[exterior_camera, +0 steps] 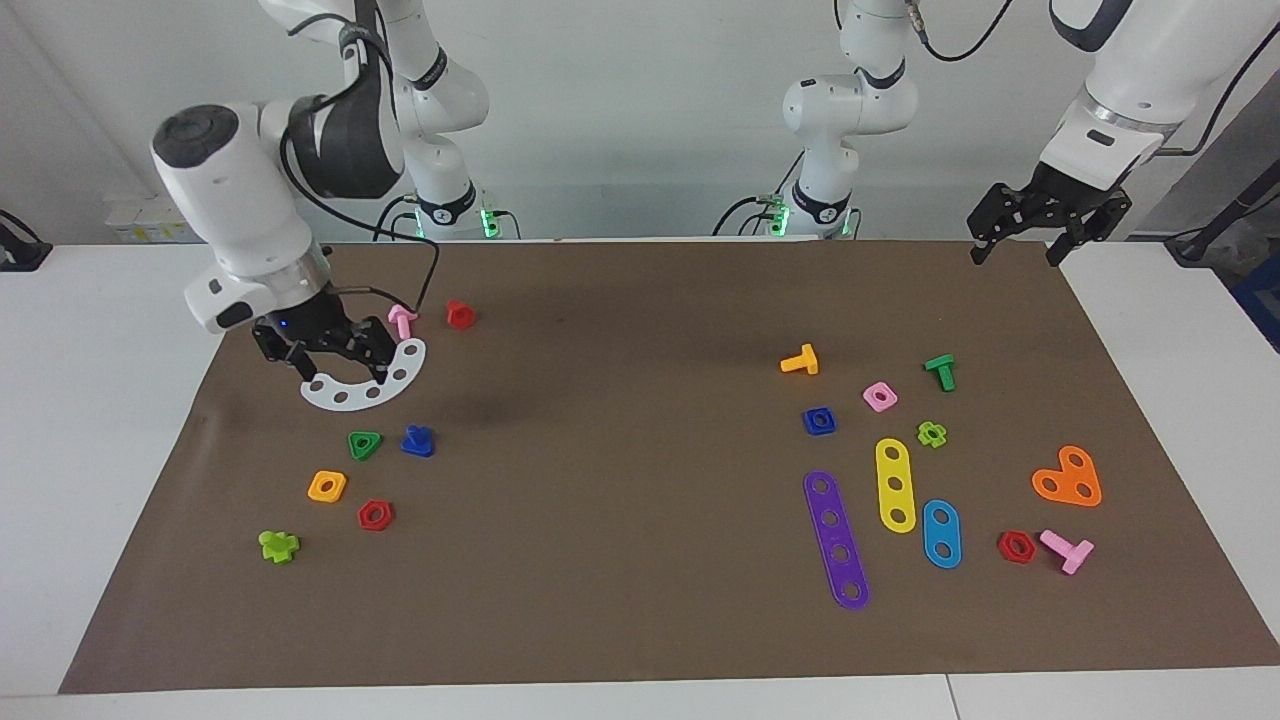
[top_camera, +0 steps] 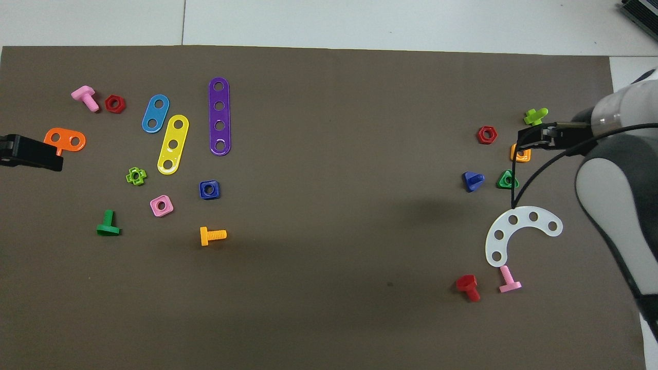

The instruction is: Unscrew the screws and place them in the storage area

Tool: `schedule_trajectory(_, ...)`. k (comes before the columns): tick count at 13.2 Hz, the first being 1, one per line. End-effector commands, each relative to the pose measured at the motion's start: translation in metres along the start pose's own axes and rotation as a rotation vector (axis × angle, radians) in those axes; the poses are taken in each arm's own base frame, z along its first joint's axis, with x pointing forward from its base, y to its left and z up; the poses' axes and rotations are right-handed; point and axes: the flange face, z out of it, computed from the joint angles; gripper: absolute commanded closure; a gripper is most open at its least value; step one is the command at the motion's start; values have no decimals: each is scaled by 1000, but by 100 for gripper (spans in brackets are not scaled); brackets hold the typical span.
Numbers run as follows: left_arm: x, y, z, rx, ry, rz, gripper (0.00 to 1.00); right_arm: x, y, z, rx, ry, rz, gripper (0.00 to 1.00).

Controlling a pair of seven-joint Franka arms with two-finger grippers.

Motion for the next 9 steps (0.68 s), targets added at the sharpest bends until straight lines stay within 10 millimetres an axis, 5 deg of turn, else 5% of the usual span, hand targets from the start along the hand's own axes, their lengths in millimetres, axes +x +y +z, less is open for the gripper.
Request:
schedule_trajectory(1, -6, 2, -1, 4, 17, 14, 0, -22, 26, -56, -14, -35, -4, 0)
schedule_trajectory(4, -7, 2, -1, 4, 14, 13, 0, -41, 50, -104, -16, -54, -49, 0)
schedule_trajectory(9, -7, 0, -1, 4, 14, 10, 0, -50, 42, -99, -29, -87, -69, 0)
